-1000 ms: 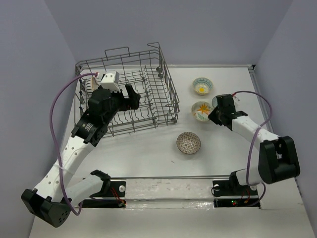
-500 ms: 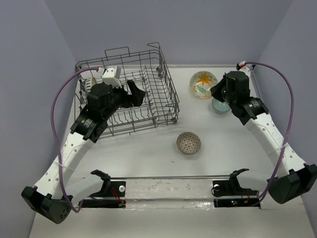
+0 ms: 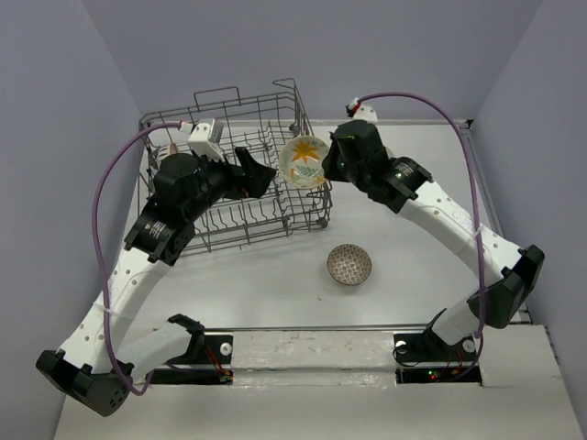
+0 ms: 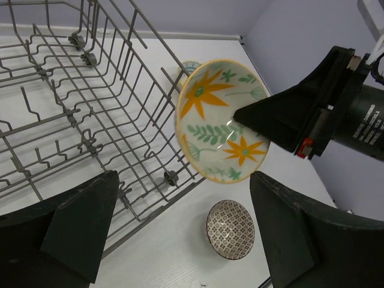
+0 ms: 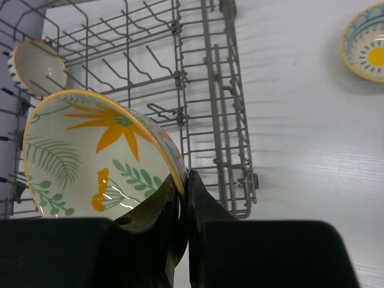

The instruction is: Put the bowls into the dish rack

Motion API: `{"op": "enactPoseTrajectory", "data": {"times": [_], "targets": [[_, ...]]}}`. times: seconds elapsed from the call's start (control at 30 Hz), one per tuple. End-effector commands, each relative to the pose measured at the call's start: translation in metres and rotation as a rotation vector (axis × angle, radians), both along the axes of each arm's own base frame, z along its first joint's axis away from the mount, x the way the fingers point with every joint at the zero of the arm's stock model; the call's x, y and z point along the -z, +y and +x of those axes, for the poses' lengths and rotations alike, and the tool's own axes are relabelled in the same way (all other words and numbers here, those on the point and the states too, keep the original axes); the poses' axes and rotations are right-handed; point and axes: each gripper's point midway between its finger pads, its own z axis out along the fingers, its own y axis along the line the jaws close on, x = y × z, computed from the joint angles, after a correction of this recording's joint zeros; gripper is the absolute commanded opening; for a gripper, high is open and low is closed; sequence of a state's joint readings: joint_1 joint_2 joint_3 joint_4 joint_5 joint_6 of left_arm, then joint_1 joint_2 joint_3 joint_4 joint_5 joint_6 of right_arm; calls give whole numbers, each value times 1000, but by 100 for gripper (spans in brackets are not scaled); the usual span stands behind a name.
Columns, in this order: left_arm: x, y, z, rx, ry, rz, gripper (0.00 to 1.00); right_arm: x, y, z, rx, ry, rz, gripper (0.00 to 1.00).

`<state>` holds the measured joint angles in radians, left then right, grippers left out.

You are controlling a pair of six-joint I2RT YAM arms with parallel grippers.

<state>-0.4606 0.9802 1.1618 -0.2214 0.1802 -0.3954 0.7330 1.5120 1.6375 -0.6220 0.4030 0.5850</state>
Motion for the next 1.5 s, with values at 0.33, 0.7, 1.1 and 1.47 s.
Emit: {"op": "enactPoseTrajectory", "data": {"times": [0.33, 0.7, 1.1, 1.47], "targets": [[30, 12, 24, -129, 69, 44, 90, -57, 70, -18, -89, -153, -8, 1], [35, 10, 30, -146, 69, 25, 65, -48, 86, -31, -136, -144, -7, 1], [44, 9, 30, -146, 91, 21, 0, -39, 95, -33, -166, -139, -13, 1], [25, 28, 38, -279, 35, -25, 0, -44, 64, -29, -68, -175, -98, 56]]}}
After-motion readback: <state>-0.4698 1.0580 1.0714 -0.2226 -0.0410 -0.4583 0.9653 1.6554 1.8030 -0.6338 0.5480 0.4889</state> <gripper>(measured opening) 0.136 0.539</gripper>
